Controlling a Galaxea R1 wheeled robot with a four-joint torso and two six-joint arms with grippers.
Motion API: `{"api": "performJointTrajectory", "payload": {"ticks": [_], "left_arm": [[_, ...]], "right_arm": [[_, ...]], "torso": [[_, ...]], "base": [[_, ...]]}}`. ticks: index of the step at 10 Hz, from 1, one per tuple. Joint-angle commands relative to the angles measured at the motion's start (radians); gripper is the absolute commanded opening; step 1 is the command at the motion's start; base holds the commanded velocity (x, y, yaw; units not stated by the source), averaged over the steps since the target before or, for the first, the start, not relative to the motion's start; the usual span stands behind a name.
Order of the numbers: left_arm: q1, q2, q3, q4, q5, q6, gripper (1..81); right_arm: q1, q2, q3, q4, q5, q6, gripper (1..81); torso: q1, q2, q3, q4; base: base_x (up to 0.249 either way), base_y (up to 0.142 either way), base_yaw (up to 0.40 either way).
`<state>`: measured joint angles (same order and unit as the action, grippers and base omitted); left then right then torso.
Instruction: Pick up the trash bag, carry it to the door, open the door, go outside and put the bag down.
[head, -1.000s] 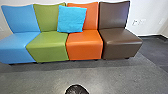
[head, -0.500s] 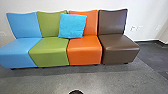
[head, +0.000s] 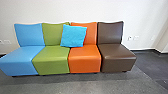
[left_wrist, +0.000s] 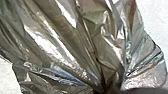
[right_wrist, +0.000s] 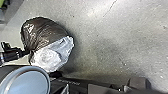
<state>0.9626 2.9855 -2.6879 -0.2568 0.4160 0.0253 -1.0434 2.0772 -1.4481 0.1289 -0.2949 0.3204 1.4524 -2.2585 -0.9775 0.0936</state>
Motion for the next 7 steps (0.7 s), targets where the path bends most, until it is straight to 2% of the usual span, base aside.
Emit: {"api": "performJointTrajectory", "payload": {"ticks": [1, 2, 5, 6, 7], "left_arm": [[-0.075, -0.019, 0.006, 0.002, 0.058, 0.010, 1.0], [-0.058, -0.020, 0.006, 0.010, 0.053, 0.021, 1.0], [-0.031, -0.022, 0.006, 0.030, 0.049, 0.021, 1.0], [-0.023, -0.020, 0.006, 0.031, 0.049, 0.021, 1.0], [-0.017, -0.020, 0.006, 0.036, 0.049, 0.021, 1.0]], "right_arm": [[0.030, 0.022, -0.053, 0.003, -0.046, -0.011, 81.1], [0.016, 0.039, -0.076, -0.006, -0.044, -0.011, 81.1], [-0.019, 0.080, -0.139, -0.015, -0.032, -0.023, 81.1], [-0.036, 0.100, -0.161, -0.017, -0.017, -0.024, 81.1], [-0.048, 0.120, -0.188, -0.018, -0.003, -0.027, 81.1]], "torso": [[-0.063, 0.098, 0.093, 0.000], [-0.087, 0.134, 0.126, 0.000], [-0.155, 0.239, 0.208, 0.000], [-0.178, 0.274, 0.160, 0.000], [-0.203, 0.309, 0.174, 0.000]], "base": [[0.000, 0.000, 0.000], [0.000, 0.000, 0.000], [0.000, 0.000, 0.000], [0.000, 0.000, 0.000], [0.000, 0.000, 0.000]]}}
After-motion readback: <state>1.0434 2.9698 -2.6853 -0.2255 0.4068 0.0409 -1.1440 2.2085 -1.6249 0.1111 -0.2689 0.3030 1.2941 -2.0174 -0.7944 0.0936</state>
